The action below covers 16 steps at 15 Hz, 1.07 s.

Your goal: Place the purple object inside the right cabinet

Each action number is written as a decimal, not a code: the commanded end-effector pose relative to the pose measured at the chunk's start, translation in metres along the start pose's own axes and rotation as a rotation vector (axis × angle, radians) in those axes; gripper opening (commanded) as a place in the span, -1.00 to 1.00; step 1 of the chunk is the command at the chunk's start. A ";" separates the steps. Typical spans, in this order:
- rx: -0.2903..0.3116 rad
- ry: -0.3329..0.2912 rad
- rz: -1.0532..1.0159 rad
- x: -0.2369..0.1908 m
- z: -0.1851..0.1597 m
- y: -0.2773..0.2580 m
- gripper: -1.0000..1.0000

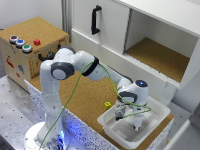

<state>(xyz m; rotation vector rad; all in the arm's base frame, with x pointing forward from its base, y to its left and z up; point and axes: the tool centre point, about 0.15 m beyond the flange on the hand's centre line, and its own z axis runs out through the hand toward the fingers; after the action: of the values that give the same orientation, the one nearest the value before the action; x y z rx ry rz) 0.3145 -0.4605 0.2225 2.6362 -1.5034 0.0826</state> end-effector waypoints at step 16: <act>0.136 0.114 -0.184 0.030 -0.089 -0.080 -1.00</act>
<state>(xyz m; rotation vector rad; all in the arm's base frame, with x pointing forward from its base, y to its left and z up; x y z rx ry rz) 0.3551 -0.4542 0.2570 2.6957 -1.3996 0.2040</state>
